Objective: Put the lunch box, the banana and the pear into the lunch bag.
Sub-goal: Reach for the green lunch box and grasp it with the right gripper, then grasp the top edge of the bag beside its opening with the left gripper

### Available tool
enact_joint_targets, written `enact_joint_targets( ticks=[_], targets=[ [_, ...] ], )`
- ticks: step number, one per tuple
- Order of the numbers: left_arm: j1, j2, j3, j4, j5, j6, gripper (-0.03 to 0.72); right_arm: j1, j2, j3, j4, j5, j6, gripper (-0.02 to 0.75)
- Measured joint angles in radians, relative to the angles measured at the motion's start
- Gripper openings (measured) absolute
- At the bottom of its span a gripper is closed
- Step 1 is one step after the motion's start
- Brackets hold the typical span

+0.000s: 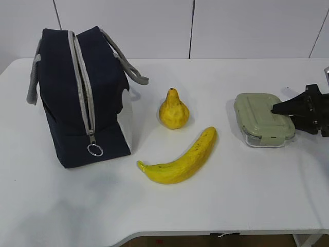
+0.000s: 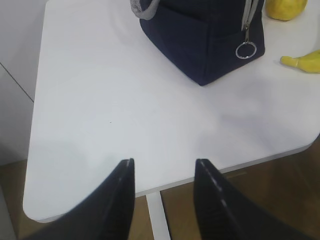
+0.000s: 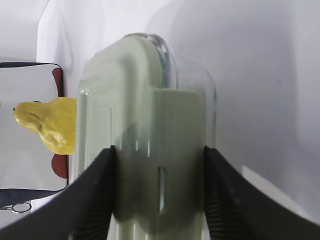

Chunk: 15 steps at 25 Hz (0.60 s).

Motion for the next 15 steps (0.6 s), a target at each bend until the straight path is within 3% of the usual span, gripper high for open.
enact_joint_targets(
  ticks=[15],
  targets=[
    [0.000,0.000,0.000,0.000,0.000,0.000,0.299,0.000,0.006,0.000,0.036,0.030,-0.002,0.356]
  ],
)
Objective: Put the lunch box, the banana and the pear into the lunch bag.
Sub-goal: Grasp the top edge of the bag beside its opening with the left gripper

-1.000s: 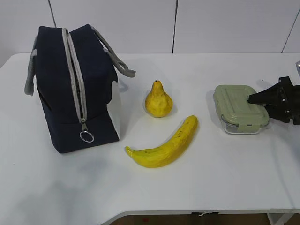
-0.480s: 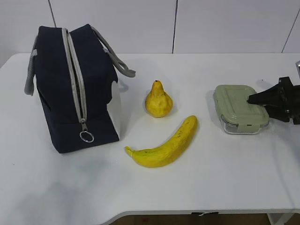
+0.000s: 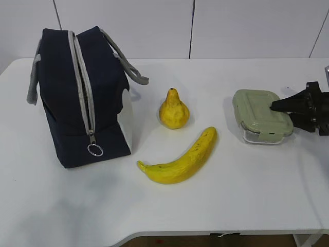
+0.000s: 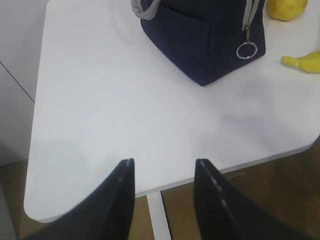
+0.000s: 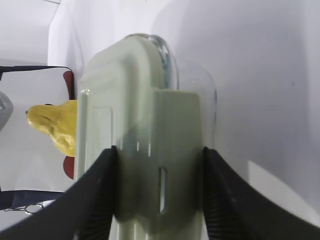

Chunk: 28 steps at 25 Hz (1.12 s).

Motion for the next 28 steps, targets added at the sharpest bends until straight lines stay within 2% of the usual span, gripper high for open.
enact_joint_targets(
  ticks=[4,9,14,19,22,25,28],
  targets=[
    [0.000,0.007,-0.022,0.000,0.000,0.000,0.299,0.000,0.000,0.000,0.023,0.004,0.000,0.356],
    [0.000,0.099,-0.113,-0.015,0.000,0.000,0.299,0.000,0.000,0.000,0.030,0.004,0.000,0.356],
    [0.000,0.268,-0.192,-0.132,-0.036,-0.022,0.299,0.000,0.000,0.000,0.039,0.004,0.000,0.356],
    [0.000,0.457,-0.208,-0.313,-0.173,-0.041,0.299,0.000,0.000,0.000,0.053,0.004,0.000,0.356],
    [0.000,0.572,-0.208,-0.364,-0.266,-0.043,0.304,0.000,0.000,0.000,0.057,0.004,0.000,0.356],
    [0.000,0.685,-0.208,-0.398,-0.324,-0.043,0.359,0.000,0.000,0.000,0.060,0.004,0.000,0.356],
    [0.000,0.804,-0.208,-0.479,-0.361,-0.041,0.433,0.000,0.000,0.000,0.067,0.004,0.000,0.356]
  ],
)
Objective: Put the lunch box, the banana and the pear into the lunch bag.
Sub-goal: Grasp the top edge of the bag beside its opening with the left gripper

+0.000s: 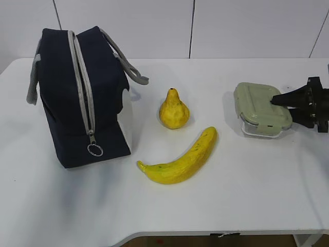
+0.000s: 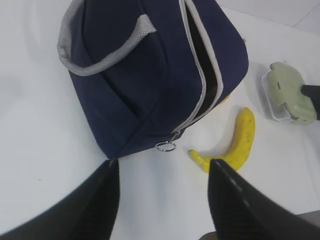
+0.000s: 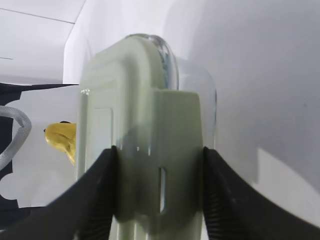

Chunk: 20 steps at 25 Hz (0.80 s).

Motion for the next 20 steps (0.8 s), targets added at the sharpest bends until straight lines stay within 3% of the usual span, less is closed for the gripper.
enact_joint_targets(
  ticks=[8,15,20],
  targets=[
    [0.000,0.283,-0.046,-0.333,-0.073,0.197,0.463,0.000,0.001,0.000,0.015,0.000,0.000,0.356],
    [0.000,0.467,-0.195,-0.378,-0.089,0.245,0.465,0.000,0.001,0.000,0.015,0.000,0.000,0.356],
    [0.000,0.564,-0.222,-0.382,-0.088,0.247,0.465,0.000,0.001,0.000,0.015,0.000,0.000,0.355]
  ],
)
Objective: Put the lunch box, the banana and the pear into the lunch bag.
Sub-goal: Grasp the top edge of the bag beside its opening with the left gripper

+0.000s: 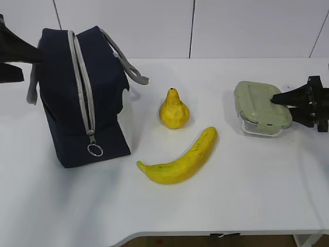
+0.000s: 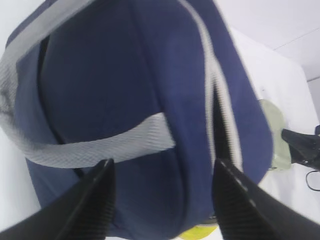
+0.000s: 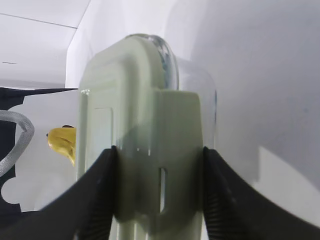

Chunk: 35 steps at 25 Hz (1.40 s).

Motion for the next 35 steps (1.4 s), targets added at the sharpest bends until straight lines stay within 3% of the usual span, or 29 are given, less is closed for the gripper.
enact_joint_targets(
  ticks=[16,24,29,32,35],
  targets=[
    [-0.049,0.056,0.000,-0.040,-0.001,0.023,0.452,0.000,0.000,0.000,0.022,0.000,0.009,0.355],
    [-0.049,0.097,-0.004,-0.072,-0.001,0.025,0.206,0.000,0.000,-0.050,-0.003,0.000,0.077,0.355],
    [-0.049,0.106,-0.005,-0.103,0.003,0.026,0.148,0.000,0.000,-0.119,-0.045,0.002,0.170,0.355],
    [-0.049,0.108,-0.005,-0.111,0.005,0.037,0.042,0.000,0.000,-0.147,-0.057,0.004,0.217,0.355],
    [-0.049,0.108,-0.005,-0.114,0.005,0.052,0.005,0.000,-0.009,-0.152,-0.065,0.004,0.240,0.355]
  ],
)
